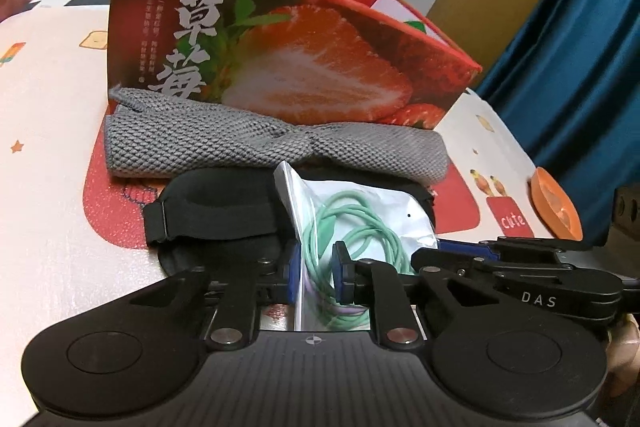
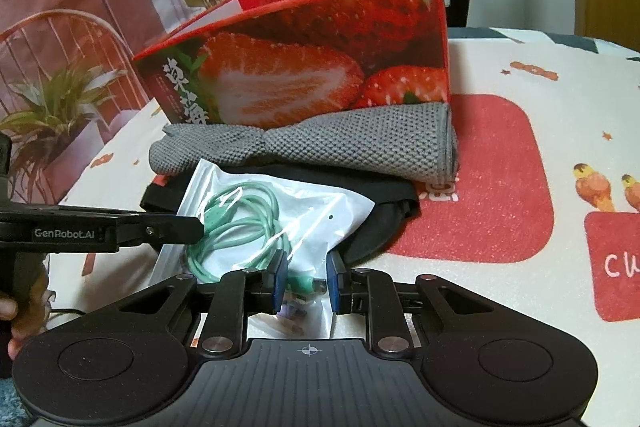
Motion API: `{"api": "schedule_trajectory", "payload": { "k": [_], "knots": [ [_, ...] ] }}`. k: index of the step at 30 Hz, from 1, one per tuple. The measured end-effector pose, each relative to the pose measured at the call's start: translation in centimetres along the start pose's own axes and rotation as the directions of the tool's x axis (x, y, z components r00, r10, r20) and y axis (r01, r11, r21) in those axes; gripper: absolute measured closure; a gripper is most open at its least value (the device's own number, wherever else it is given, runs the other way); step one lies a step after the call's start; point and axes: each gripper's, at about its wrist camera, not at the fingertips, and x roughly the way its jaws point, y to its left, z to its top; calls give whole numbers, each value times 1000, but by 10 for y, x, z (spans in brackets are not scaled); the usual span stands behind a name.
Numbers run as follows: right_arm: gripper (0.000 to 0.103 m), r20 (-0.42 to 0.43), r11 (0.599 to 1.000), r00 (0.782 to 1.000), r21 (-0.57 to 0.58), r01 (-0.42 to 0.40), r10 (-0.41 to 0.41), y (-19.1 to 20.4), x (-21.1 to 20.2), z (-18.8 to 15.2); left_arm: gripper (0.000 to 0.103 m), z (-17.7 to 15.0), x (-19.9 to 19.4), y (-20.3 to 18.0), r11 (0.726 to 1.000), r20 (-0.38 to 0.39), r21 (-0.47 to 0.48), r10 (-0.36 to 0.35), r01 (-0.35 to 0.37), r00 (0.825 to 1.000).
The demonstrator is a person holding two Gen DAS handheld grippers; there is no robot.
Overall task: Organize soft objects
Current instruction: 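Close both tools on the edge of the white cable bag, then lift the white cable bag with both tools over the red box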
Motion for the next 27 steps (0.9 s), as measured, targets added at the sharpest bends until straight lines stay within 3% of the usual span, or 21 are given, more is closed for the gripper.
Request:
{"api": "schedule_trajectory", "payload": {
  "k": [6,17,27],
  "knots": [
    [84,10,1000,1000,-9,5,-5,2,-5,-1,87,-5,-5,3,999,11,-28,-26,27,1000],
    [85,5,1000,1000,-28,12,-12,7,-5,-1,86,-8,-2,2,1000,4,-13,6,-6,1000],
    [85,116,995,993,-102,4,8,24,-33,24,86,8,-38,-1,1000,109,-18,-16,18,994]
  ]
}}
